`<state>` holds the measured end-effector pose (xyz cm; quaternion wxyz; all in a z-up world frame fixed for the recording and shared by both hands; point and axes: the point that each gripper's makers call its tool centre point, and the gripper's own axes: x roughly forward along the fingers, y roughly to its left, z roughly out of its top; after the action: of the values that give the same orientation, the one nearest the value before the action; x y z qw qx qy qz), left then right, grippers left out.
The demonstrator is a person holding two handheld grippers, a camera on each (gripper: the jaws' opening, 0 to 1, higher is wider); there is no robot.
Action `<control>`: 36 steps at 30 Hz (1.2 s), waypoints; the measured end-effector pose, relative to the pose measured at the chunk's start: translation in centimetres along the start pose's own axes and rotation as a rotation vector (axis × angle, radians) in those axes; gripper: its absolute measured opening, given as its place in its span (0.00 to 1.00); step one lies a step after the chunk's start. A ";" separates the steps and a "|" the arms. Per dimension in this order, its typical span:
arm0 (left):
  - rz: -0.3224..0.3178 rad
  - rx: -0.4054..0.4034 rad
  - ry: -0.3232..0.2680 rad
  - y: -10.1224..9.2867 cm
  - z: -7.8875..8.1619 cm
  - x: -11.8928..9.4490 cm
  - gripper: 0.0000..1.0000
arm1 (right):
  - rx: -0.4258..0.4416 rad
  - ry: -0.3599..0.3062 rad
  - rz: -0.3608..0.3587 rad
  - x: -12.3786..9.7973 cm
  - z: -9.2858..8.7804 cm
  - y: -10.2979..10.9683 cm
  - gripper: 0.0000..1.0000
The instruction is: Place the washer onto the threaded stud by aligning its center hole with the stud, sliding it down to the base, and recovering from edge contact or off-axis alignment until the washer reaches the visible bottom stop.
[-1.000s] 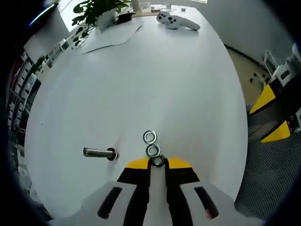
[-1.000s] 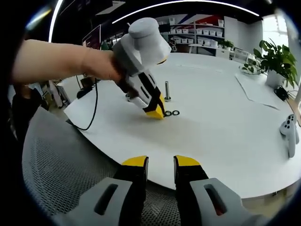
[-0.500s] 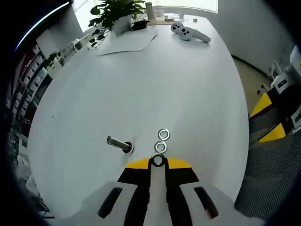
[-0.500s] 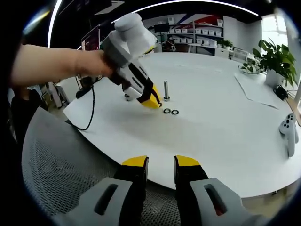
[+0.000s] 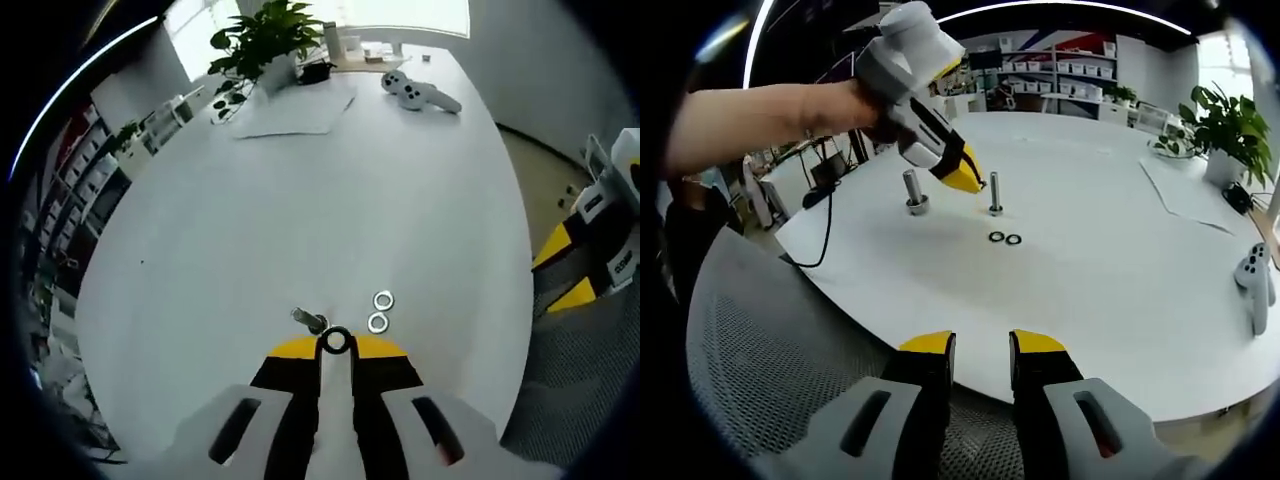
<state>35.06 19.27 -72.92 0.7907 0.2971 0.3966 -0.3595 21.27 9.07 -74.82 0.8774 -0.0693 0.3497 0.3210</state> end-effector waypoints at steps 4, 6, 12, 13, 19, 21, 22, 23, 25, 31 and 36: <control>0.011 0.008 -0.013 0.6 0.7 -0.2 0.08 | 0.002 -0.001 -0.003 0.0 0.0 0.0 0.24; 0.016 0.019 -0.015 0.8 1.0 -0.2 0.08 | 0.004 -0.001 -0.004 0.0 0.0 -0.1 0.24; 0.024 0.042 -0.012 1.2 1.5 0.1 0.08 | 0.005 0.002 -0.006 0.0 -0.1 -0.1 0.24; 0.025 0.044 -0.011 1.4 1.5 0.2 0.08 | 0.006 0.002 -0.006 0.0 -0.1 -0.1 0.24; 0.022 0.038 0.007 1.9 1.3 0.7 0.08 | 0.007 0.005 -0.007 0.0 -0.1 -0.1 0.24; 0.022 0.043 0.016 2.0 1.1 0.9 0.08 | 0.007 0.005 -0.006 0.0 -0.1 -0.1 0.24; 0.022 0.041 0.017 2.0 1.1 0.9 0.08 | 0.007 0.005 -0.006 0.0 -0.1 -0.1 0.24; 0.021 0.040 0.017 2.1 1.1 0.9 0.08 | 0.007 0.004 -0.006 0.0 -0.1 -0.1 0.24; 0.019 0.036 0.013 2.2 1.1 0.9 0.08 | 0.006 0.004 -0.005 0.0 -0.1 -0.1 0.24; 0.008 0.039 0.025 2.1 1.3 1.2 0.08 | 0.003 0.004 -0.002 0.0 -0.1 -0.1 0.24; 0.002 0.036 0.039 2.0 1.0 1.7 0.08 | 0.003 0.002 -0.001 0.0 0.0 0.0 0.24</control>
<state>37.78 19.09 -73.43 0.7775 0.3186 0.4053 -0.3600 21.25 9.03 -74.85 0.8773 -0.0686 0.3512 0.3199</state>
